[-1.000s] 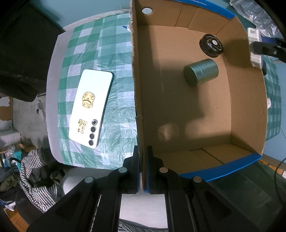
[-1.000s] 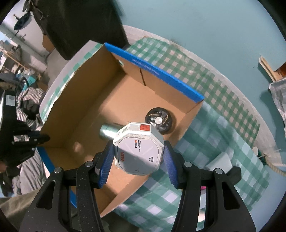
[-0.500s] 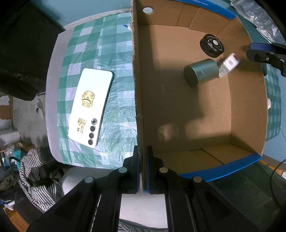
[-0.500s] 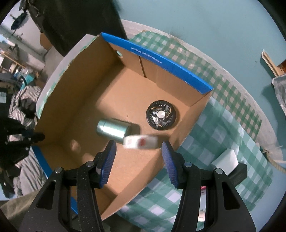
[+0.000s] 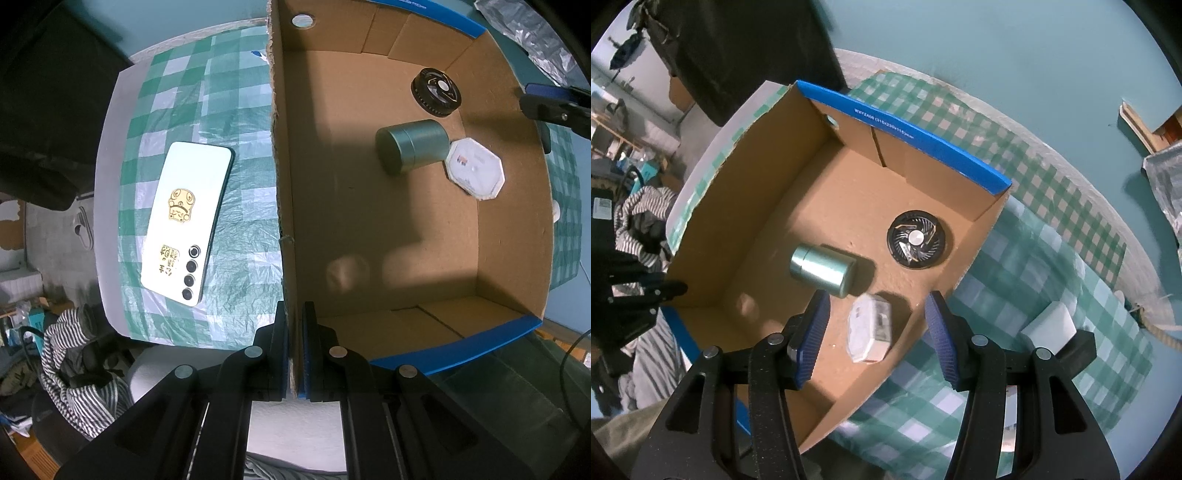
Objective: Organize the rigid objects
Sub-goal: 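Lower the hexagonal device into the box beside the canister and open the right gripper, then move the right gripper to the white cube charger and grasp it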
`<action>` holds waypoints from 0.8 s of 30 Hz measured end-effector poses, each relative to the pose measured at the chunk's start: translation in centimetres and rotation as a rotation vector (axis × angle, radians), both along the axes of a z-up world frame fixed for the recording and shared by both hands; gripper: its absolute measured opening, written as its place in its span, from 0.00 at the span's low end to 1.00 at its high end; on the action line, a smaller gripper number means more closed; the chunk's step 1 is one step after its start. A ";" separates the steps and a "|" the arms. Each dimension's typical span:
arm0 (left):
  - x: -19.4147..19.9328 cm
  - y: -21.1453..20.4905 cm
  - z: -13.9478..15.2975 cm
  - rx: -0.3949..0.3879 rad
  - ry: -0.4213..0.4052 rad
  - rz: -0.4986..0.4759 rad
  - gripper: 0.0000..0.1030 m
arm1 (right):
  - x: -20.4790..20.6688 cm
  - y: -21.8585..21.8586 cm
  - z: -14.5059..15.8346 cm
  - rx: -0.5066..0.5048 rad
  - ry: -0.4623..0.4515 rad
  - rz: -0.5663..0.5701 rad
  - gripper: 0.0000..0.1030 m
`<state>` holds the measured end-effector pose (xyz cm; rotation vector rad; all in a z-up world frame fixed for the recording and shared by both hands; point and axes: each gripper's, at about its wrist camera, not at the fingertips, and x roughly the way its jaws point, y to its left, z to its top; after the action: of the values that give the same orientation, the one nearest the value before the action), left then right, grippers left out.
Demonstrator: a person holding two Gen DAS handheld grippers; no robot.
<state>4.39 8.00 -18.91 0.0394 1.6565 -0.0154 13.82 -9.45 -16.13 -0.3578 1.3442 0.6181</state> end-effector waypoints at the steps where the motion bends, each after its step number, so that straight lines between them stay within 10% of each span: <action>1: 0.0 0.0 0.0 0.000 0.000 -0.001 0.05 | -0.1 -0.1 0.1 0.001 -0.002 -0.002 0.53; 24: -0.2 0.2 0.1 0.003 -0.005 -0.011 0.05 | -0.2 -9.1 1.8 -0.030 -0.024 -0.174 0.60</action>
<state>4.22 8.15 -18.80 0.0504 1.6510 -0.0215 13.66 -18.59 -14.37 -0.2679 1.3464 0.4480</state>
